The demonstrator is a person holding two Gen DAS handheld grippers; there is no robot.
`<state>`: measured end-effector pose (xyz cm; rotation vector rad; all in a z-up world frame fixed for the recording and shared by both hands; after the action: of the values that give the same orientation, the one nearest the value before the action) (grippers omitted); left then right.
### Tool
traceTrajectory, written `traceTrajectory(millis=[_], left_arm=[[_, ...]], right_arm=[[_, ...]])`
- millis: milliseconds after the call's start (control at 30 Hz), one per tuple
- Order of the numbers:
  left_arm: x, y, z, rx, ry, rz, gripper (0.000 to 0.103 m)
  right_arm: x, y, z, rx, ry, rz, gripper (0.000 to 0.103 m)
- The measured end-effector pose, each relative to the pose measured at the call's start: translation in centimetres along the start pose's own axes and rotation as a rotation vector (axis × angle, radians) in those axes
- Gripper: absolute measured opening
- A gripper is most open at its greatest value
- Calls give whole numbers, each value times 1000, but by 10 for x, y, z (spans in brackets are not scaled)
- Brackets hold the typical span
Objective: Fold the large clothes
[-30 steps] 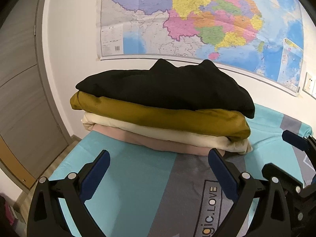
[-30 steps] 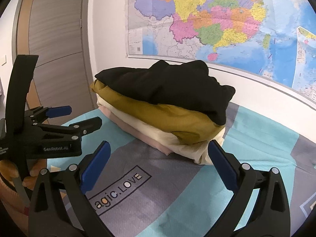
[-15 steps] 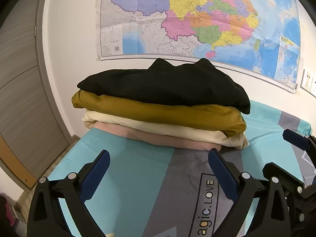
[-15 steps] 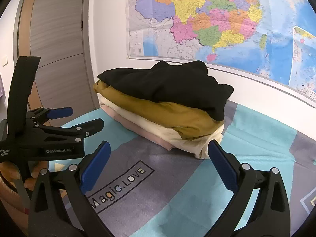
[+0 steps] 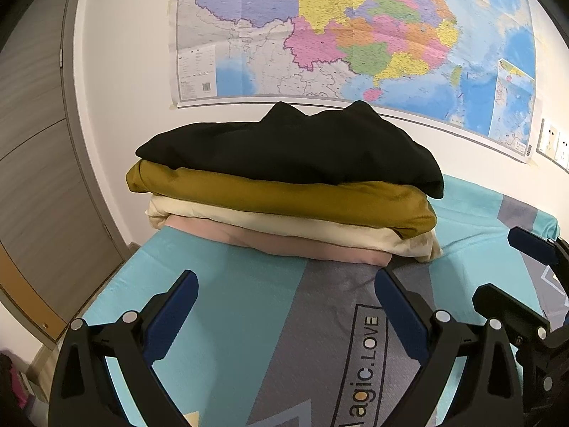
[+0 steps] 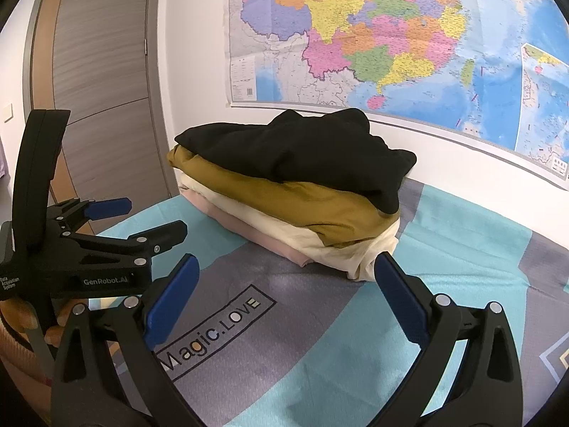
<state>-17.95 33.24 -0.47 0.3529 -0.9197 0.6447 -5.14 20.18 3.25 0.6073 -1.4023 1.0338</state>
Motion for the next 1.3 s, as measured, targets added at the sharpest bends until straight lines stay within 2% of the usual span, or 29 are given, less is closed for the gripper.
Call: traceTrajectory(millis=[1300], left_arm=[[-5, -1, -3, -11, 14, 3, 96]], right_arm=[[-5, 1, -1, 2, 19, -19, 97]])
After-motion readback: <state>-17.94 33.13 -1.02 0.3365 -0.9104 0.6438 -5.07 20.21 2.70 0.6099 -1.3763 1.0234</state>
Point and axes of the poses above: each gripper's, at about its wrist camera, not at the fingertips, and z roughly against the way its jaws point, y to its left, x to its top, the point moved 3 cm from there along -z, roughly the way its jaws point, and after that the axes turned 1 degree about y, right-handed, at the moved point
